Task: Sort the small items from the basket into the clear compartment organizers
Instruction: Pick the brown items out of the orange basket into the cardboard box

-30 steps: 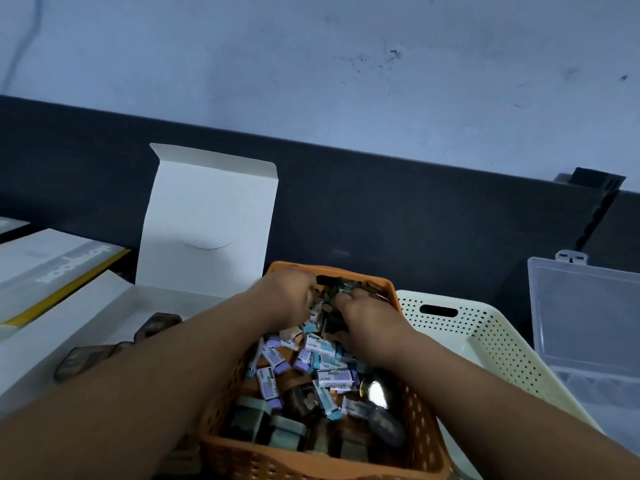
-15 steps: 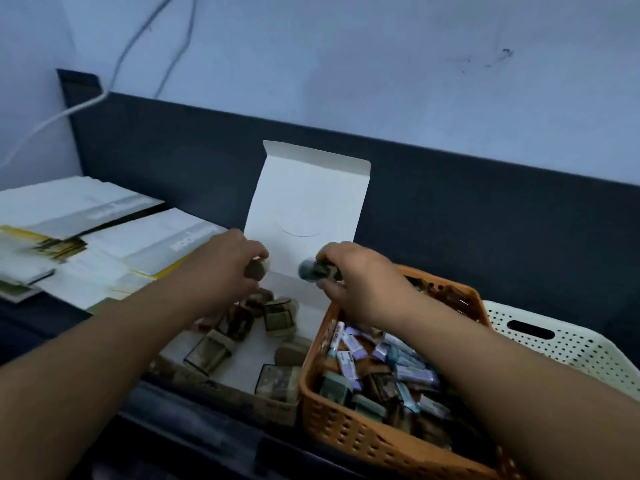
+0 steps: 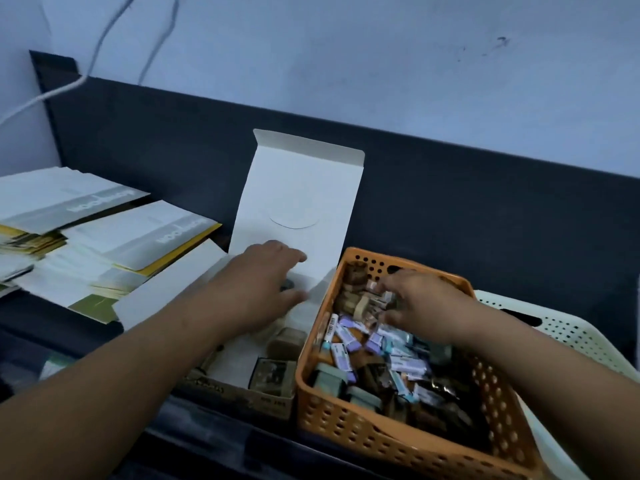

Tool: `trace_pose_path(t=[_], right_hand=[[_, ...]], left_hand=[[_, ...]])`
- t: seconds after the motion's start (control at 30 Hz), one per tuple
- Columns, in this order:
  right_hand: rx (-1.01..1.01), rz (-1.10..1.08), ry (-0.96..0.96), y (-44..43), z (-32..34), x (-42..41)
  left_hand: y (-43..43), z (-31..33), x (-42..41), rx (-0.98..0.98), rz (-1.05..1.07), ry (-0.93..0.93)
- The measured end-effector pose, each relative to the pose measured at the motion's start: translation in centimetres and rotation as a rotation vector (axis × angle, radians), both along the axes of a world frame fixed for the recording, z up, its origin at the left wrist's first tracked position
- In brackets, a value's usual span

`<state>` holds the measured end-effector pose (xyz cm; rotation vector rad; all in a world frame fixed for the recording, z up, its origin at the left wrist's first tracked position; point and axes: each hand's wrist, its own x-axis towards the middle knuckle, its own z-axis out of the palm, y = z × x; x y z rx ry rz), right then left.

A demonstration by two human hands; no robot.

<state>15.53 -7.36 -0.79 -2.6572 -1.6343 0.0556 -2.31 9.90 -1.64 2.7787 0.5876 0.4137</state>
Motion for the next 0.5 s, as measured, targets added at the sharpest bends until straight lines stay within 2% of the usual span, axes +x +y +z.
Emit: trace_pose_path(t=[0.1, 0.23, 0.5], right_hand=[[-0.099, -0.075, 0.084, -2.5, -1.0, 0.8], [-0.124, -0.107, 0.126, -4.3, -2.2, 0.9], [-0.216, -0.128, 0.028, -3.9, -3.0, 0.8]], left_hand=[[-2.1, 0.0, 1.9, -0.098, -0.107, 0.052], [-3.4, -1.3, 3.5, -0.173, -0.179, 0.217], [-2.9, -2.3, 3.8, -0.246, -0.164, 0.211]])
